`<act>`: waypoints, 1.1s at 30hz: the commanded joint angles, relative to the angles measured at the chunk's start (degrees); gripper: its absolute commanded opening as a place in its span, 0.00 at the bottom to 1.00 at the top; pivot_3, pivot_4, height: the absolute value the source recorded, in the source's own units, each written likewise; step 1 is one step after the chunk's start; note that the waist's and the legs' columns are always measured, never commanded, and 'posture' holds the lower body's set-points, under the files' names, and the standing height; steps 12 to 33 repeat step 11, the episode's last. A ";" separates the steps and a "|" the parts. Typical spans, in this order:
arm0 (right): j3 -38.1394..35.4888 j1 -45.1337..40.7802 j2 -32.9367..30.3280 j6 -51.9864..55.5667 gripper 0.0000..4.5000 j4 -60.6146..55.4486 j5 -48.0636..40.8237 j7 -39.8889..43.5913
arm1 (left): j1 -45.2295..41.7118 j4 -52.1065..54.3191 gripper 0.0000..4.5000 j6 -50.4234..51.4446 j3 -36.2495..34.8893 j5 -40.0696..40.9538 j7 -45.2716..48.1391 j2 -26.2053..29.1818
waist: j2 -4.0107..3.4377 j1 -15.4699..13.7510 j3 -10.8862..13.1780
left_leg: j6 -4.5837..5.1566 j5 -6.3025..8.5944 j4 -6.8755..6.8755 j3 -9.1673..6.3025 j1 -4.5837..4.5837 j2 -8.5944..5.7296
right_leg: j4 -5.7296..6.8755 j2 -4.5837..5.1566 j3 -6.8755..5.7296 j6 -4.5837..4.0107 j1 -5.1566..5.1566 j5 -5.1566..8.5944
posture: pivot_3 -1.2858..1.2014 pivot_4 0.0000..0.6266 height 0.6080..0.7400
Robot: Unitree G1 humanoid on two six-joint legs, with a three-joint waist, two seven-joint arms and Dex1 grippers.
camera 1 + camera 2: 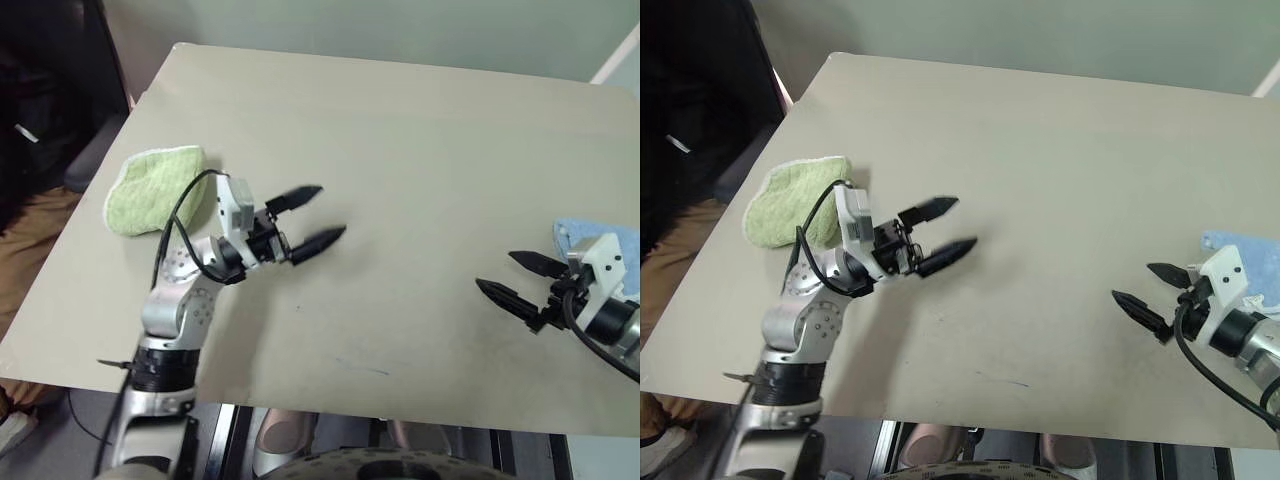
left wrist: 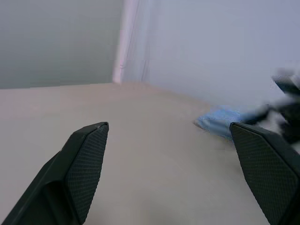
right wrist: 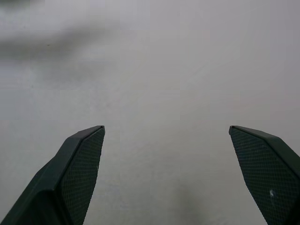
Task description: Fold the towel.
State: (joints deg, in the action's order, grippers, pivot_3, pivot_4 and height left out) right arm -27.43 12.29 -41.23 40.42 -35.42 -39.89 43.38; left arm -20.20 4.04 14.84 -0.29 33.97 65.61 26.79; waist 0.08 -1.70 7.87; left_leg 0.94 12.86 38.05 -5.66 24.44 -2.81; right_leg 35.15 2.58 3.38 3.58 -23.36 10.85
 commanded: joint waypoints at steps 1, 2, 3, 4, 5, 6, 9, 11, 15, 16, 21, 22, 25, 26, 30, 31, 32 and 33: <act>-2.01 -1.19 0.34 -0.25 1.00 -3.81 -4.11 -1.46 | -1.51 -1.65 0.99 -3.33 2.79 -0.18 10.73 2.00 | 0.04 0.01 -0.04 | 0.00 0.00 0.00 0.00 0.00 0.02 | 0.00 -0.03 0.00 0.00 0.00 0.00 | 0.52 0.24 1.00; -0.95 -1.17 0.78 -1.39 1.00 -3.26 -3.29 -1.27 | -1.90 -3.04 0.99 -4.39 3.76 -0.93 13.27 2.58 | 0.06 0.01 -0.05 | 0.00 0.00 0.00 -0.02 0.02 0.06 | -0.03 -0.03 0.00 -0.01 0.00 0.01 | 0.52 0.24 1.00; 0.06 -1.19 1.17 -2.17 1.00 -3.07 -2.67 -1.38 | -2.31 -4.06 0.99 -4.96 4.37 -1.34 15.30 3.02 | 0.07 -0.01 -0.06 | -0.02 0.01 0.02 -0.01 0.02 0.09 | -0.07 -0.03 0.00 -0.02 0.01 0.00 | 0.52 0.24 1.00; 0.87 -1.24 1.45 -2.64 1.00 -3.03 -2.21 -1.58 | -2.64 -4.93 0.99 -5.42 4.64 -1.56 16.67 3.29 | 0.06 -0.01 -0.06 | -0.02 0.03 0.03 -0.01 0.05 0.12 | -0.08 -0.03 -0.01 -0.03 0.00 0.01 | 0.52 0.24 1.00; 1.44 -1.21 1.67 -2.82 1.00 -3.33 -2.04 -1.93 | -3.02 -5.37 0.99 -5.36 4.59 -1.41 17.07 3.25 | 0.06 0.00 -0.06 | 0.01 0.08 0.04 -0.01 0.10 0.15 | -0.08 -0.03 -0.02 -0.04 -0.07 0.02 | 0.52 0.24 1.00; 1.74 -1.19 1.92 -2.79 1.00 -3.85 -2.28 -2.43 | -3.24 -5.65 0.99 -4.99 4.36 -1.10 17.27 3.19 | 0.06 0.01 -0.06 | 0.00 0.09 0.05 0.00 0.15 0.16 | -0.05 -0.03 -0.02 -0.07 -0.14 0.02 | 0.52 0.24 1.00; 2.05 -0.48 2.35 -2.74 1.00 -4.77 -2.61 -3.37 | -3.48 -6.68 0.99 -5.28 4.42 -1.61 18.76 3.52 | 0.06 -0.02 -0.06 | -0.08 0.04 0.12 0.03 0.49 0.25 | 0.11 -0.04 -0.11 -0.11 -0.50 0.03 | 0.52 0.24 1.00; 2.06 0.38 2.28 -2.93 1.00 -5.04 -2.44 -3.39 | -3.46 -7.47 0.99 -6.24 4.53 -2.30 19.53 3.61 | 0.05 -0.01 -0.07 | -0.12 0.04 0.13 0.10 0.52 0.31 | 0.22 -0.05 -0.12 0.20 -0.59 -0.15 | 0.52 0.24 1.00; 2.06 0.38 2.28 -2.93 1.00 -5.04 -2.44 -3.39 | -3.46 -7.47 0.99 -6.24 4.53 -2.30 19.53 3.61 | 0.05 -0.01 -0.07 | -0.12 0.04 0.13 0.10 0.52 0.31 | 0.22 -0.05 -0.12 0.20 -0.59 -0.15 | 0.52 0.24 1.00; 2.06 0.38 2.28 -2.93 1.00 -5.04 -2.44 -3.39 | -3.46 -7.47 0.99 -6.24 4.53 -2.30 19.53 3.61 | 0.05 -0.01 -0.07 | -0.12 0.04 0.13 0.10 0.52 0.31 | 0.22 -0.05 -0.12 0.20 -0.59 -0.15 | 0.52 0.24 1.00; 2.06 0.38 2.28 -2.93 1.00 -5.04 -2.44 -3.39 | -3.46 -7.47 0.99 -6.24 4.53 -2.30 19.53 3.61 | 0.05 -0.01 -0.07 | -0.12 0.04 0.13 0.10 0.52 0.31 | 0.22 -0.05 -0.12 0.20 -0.59 -0.15 | 0.52 0.24 1.00; 2.06 0.38 2.28 -2.93 1.00 -5.04 -2.44 -3.39 | -3.46 -7.47 0.99 -6.24 4.53 -2.30 19.53 3.61 | 0.05 -0.01 -0.07 | -0.12 0.04 0.13 0.10 0.52 0.31 | 0.22 -0.05 -0.12 0.20 -0.59 -0.15 | 0.52 0.24 1.00; 2.06 0.38 2.28 -2.93 1.00 -5.04 -2.44 -3.39 | -3.46 -7.47 0.99 -6.24 4.53 -2.30 19.53 3.61 | 0.05 -0.01 -0.07 | -0.12 0.04 0.13 0.10 0.52 0.31 | 0.22 -0.05 -0.12 0.20 -0.59 -0.15 | 0.52 0.24 1.00; 2.06 0.38 2.28 -2.93 1.00 -5.04 -2.44 -3.39 | -3.46 -7.47 0.99 -6.24 4.53 -2.30 19.53 3.61 | 0.05 -0.01 -0.07 | -0.12 0.04 0.13 0.10 0.52 0.31 | 0.22 -0.05 -0.12 0.20 -0.59 -0.15 | 0.52 0.24 1.00; 2.06 0.38 2.28 -2.93 1.00 -5.04 -2.44 -3.39 | -3.46 -7.47 0.99 -6.24 4.53 -2.30 19.53 3.61 | 0.05 -0.01 -0.07 | -0.12 0.04 0.13 0.10 0.52 0.31 | 0.22 -0.05 -0.12 0.20 -0.59 -0.15 | 0.52 0.24 1.00; 2.06 0.38 2.28 -2.93 1.00 -5.04 -2.44 -3.39 | -3.46 -7.47 0.99 -6.24 4.53 -2.30 19.53 3.61 | 0.05 -0.01 -0.07 | -0.12 0.04 0.13 0.10 0.52 0.31 | 0.22 -0.05 -0.12 0.20 -0.59 -0.15 | 0.52 0.24 1.00; 2.06 0.38 2.28 -2.93 1.00 -5.04 -2.44 -3.39 | -3.46 -7.47 0.99 -6.24 4.53 -2.30 19.53 3.61 | 0.05 -0.01 -0.07 | -0.12 0.04 0.13 0.10 0.52 0.31 | 0.22 -0.05 -0.12 0.20 -0.59 -0.15 | 0.52 0.24 1.00; 2.06 0.38 2.28 -2.93 1.00 -5.04 -2.44 -3.39 | -3.46 -7.47 0.99 -6.24 4.53 -2.30 19.53 3.61 | 0.05 -0.01 -0.07 | -0.12 0.04 0.13 0.10 0.52 0.31 | 0.22 -0.05 -0.12 0.20 -0.59 -0.15 | 0.52 0.24 1.00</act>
